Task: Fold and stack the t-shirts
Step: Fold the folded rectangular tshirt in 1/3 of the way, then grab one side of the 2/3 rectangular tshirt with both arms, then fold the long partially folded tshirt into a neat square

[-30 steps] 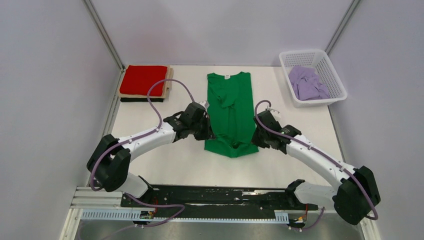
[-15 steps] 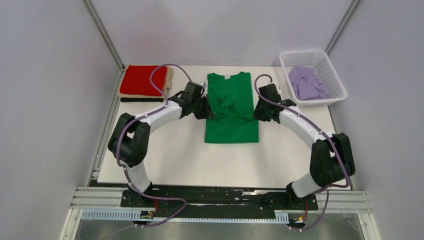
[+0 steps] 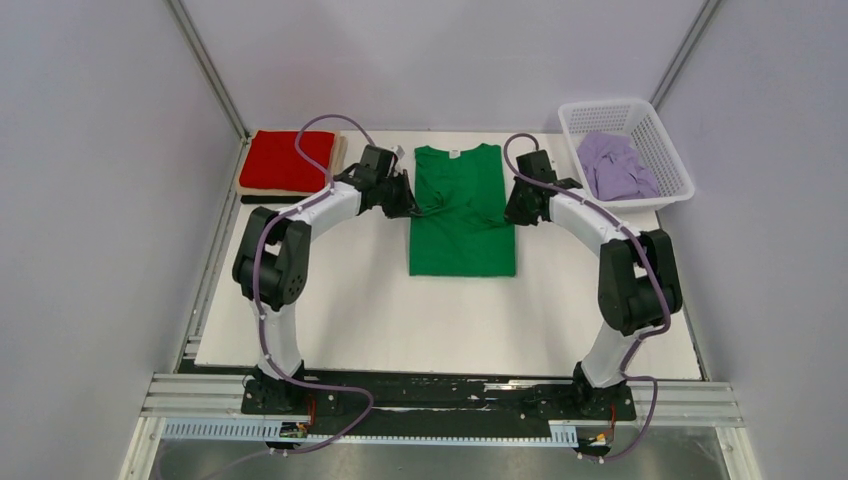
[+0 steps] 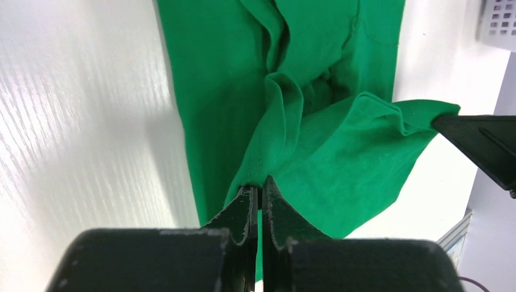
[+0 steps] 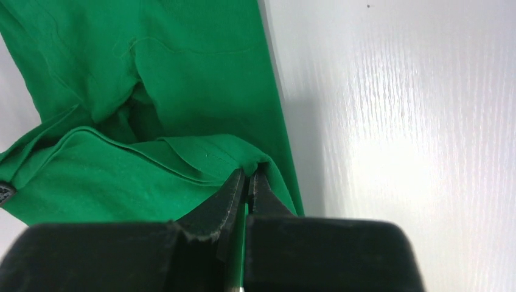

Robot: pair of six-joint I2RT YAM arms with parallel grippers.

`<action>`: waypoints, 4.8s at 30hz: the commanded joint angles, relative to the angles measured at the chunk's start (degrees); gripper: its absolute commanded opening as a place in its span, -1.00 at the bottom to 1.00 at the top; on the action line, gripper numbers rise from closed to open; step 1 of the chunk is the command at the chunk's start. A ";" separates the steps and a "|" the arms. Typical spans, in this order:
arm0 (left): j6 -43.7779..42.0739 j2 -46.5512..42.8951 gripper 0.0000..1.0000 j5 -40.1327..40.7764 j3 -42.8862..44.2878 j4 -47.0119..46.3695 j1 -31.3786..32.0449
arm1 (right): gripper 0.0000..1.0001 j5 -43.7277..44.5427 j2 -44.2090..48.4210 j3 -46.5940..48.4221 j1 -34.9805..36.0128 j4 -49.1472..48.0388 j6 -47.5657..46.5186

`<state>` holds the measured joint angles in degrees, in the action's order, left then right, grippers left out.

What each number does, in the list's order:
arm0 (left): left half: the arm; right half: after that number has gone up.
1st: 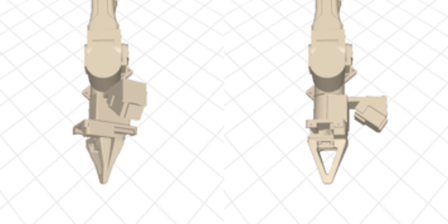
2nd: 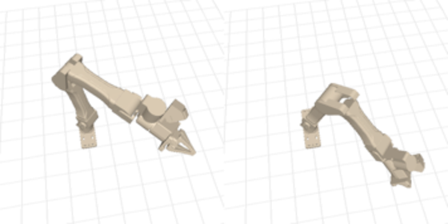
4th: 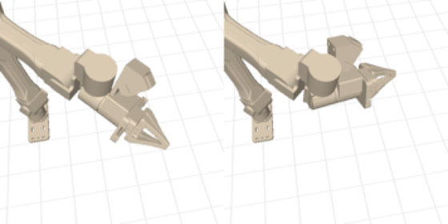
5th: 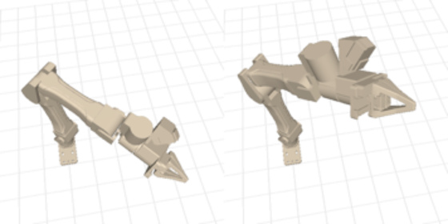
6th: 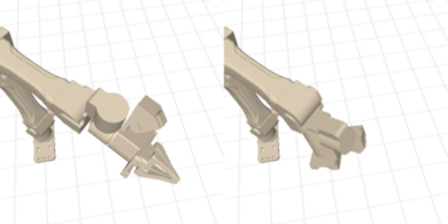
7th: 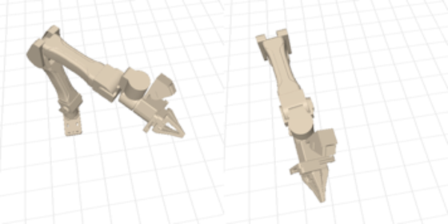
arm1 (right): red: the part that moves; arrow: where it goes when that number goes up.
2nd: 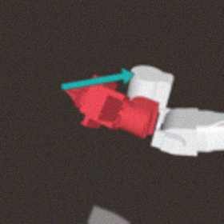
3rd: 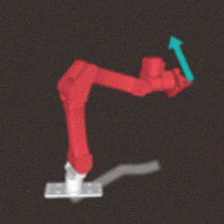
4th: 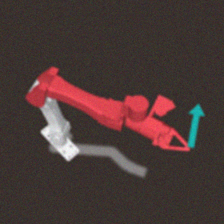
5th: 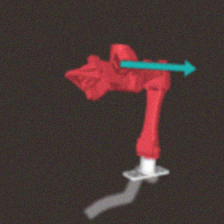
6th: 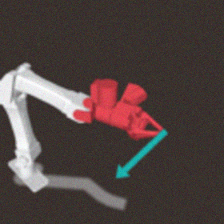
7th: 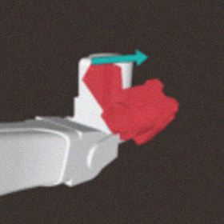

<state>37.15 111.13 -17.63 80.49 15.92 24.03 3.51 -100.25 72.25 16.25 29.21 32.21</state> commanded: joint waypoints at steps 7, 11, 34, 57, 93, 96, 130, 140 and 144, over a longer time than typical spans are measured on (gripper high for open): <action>-2.66 8.81 -0.72 -4.99 9.93 -0.15 -2.35 | -0.92 -2.05 -7.38 7.01 -2.46 -3.89 -1.27; -2.51 11.77 -0.11 -5.53 13.36 0.62 -2.96 | -0.52 -2.23 -9.57 9.94 -3.42 -4.55 -2.00; -0.28 -20.46 1.00 1.47 -20.83 -0.04 3.29 | 1.00 -25.82 5.46 -10.42 -3.04 -20.15 -4.66; 2.01 -19.33 0.92 4.02 -25.34 0.07 4.71 | 1.00 -6.93 6.13 -7.68 -4.76 -17.39 -1.20; 5.53 -5.16 -1.00 14.08 -21.91 3.12 9.08 | 0.80 -16.76 27.32 -36.09 -4.91 -13.17 6.73; 5.44 -5.97 -1.00 14.03 -22.71 2.81 9.09 | 0.54 -16.40 24.27 -35.62 -4.89 -14.81 7.03; 4.04 -29.76 -1.00 10.81 -35.12 8.51 11.50 | -1.00 -27.49 39.30 -45.04 1.95 -13.74 7.26; 4.84 -56.11 -1.00 6.02 -33.30 22.98 11.67 | -1.00 -31.99 60.33 -41.69 9.95 -4.56 9.08; 5.34 -58.42 -1.00 11.24 -30.56 23.46 11.57 | -1.00 -30.17 58.87 -37.88 9.47 -4.94 8.55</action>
<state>42.15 53.49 -9.91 46.22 36.99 35.75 -26.72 -40.29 29.08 26.09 24.21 41.50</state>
